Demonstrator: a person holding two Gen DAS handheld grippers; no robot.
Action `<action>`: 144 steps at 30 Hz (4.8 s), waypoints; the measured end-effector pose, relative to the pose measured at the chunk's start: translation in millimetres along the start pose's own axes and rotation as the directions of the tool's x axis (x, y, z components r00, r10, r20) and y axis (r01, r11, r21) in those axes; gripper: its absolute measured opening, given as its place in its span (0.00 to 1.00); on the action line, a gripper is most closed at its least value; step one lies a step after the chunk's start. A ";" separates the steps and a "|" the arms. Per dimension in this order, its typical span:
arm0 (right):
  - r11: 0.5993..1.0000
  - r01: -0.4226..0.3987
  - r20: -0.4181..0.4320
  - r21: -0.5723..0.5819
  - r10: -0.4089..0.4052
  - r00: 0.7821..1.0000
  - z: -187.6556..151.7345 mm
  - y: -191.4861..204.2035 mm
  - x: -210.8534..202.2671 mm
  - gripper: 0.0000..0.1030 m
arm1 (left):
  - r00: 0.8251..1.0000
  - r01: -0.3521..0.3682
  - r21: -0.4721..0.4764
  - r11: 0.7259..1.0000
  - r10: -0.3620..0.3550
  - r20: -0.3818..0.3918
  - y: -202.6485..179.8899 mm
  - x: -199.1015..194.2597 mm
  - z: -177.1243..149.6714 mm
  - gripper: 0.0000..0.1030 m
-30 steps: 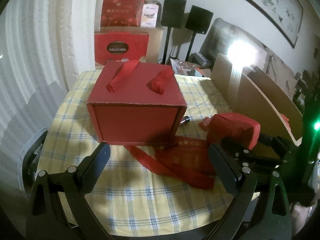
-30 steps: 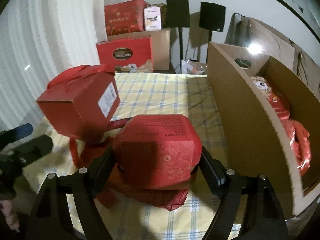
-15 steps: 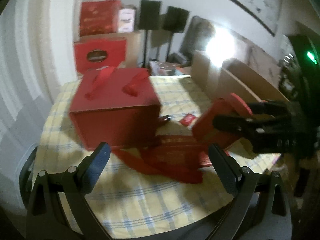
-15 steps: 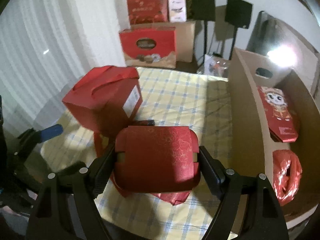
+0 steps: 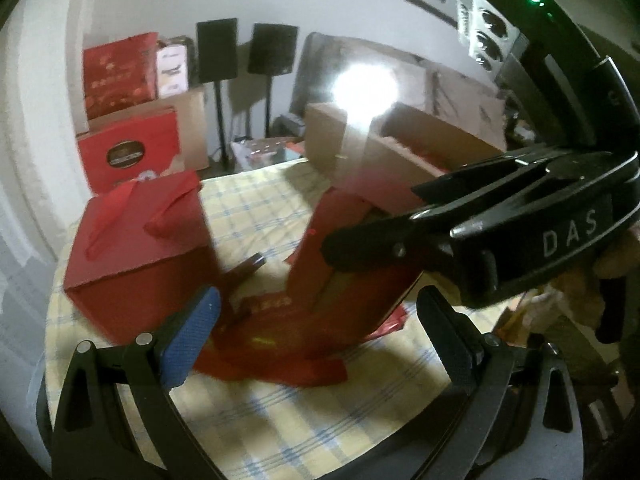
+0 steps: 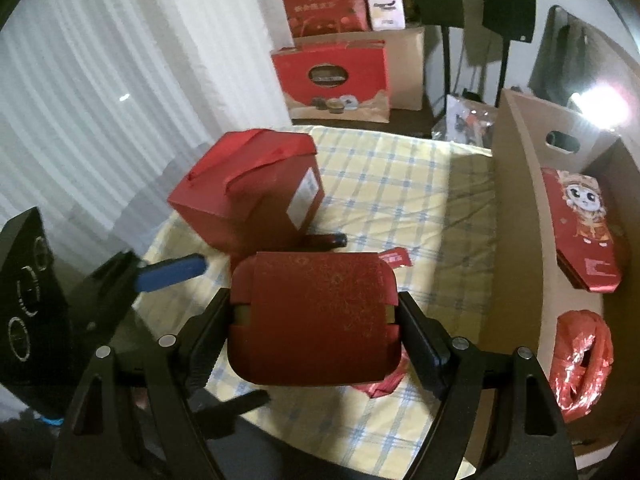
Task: Organize objects
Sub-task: 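Grasp the red rounded box with the right gripper and lift it, then carry the red rounded box over the cardboard box, then lower the red rounded box into the cardboard box and open the right gripper, then withdraw the right gripper from the box toward the small red candy packet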
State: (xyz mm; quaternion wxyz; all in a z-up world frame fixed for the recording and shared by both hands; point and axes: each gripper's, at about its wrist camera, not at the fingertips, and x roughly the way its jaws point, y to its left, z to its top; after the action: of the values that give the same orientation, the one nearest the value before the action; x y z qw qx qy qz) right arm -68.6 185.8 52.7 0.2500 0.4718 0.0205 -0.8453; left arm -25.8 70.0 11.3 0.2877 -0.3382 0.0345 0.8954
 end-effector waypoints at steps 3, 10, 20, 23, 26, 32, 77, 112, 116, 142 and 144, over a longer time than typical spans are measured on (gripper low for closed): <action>1.000 -0.022 -0.017 -0.001 0.022 1.000 4.1 -1.6 -5.6 0.79 | 0.999 0.036 -0.002 0.999 -0.036 0.004 -1.5 1.5 4.0 0.95; 0.996 -0.085 -0.051 -0.002 0.085 0.995 9.0 -3.9 -20.6 0.79 | 0.993 0.122 -0.006 0.993 -0.122 -0.011 -9.1 7.8 10.3 0.80; 0.997 -0.067 -0.037 0.026 0.068 0.997 16.8 -25.1 -50.7 0.80 | 0.983 0.182 -0.012 0.983 -0.182 0.025 -31.1 11.5 34.1 0.73; 0.996 -0.063 -0.008 0.065 0.064 0.998 18.9 -38.6 -65.0 0.82 | 0.975 0.218 -0.058 0.974 -0.215 0.052 -36.6 14.5 44.3 0.72; 0.992 -0.061 0.028 0.115 0.058 0.998 17.2 -53.8 -75.5 0.83 | 0.965 0.256 -0.116 0.960 -0.248 0.081 -38.5 18.2 55.9 0.71; 0.969 -0.094 0.101 0.226 0.073 0.992 4.3 -82.1 -86.2 0.86 | 0.950 0.312 -0.258 0.914 -0.300 0.085 -36.7 31.5 71.5 0.69; 0.949 0.314 -0.429 0.003 -0.283 0.858 -25.2 -244.0 -72.3 0.85 | 0.935 0.289 -0.158 0.944 -0.314 -0.167 -103.8 97.7 113.2 0.77; 0.963 0.261 -0.139 -0.067 -0.268 0.953 25.3 -132.1 -90.0 0.87 | 0.992 -0.100 -0.127 0.987 0.089 -0.089 -9.8 18.5 102.7 1.00; 0.974 0.217 -0.104 -0.068 -0.223 0.969 32.3 -109.0 -82.6 0.87 | 0.989 -0.127 -0.133 0.983 0.116 -0.093 1.3 9.5 97.1 1.00; 0.996 0.077 -0.053 -0.048 -0.080 0.995 38.4 -22.4 15.3 0.84 | 0.950 -0.304 -0.190 0.933 0.283 -0.132 68.1 -18.8 33.8 1.00; 0.994 0.098 -0.052 -0.045 -0.100 0.994 36.7 -22.3 25.5 0.84 | 0.948 -0.311 -0.199 0.929 0.288 -0.135 73.0 -16.6 30.1 1.00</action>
State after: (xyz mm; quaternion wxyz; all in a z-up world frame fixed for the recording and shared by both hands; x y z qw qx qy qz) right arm -118.2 185.0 48.0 0.2171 0.4874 0.0684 -0.8430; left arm -72.6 8.7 35.2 0.1065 -0.4044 0.0026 0.9084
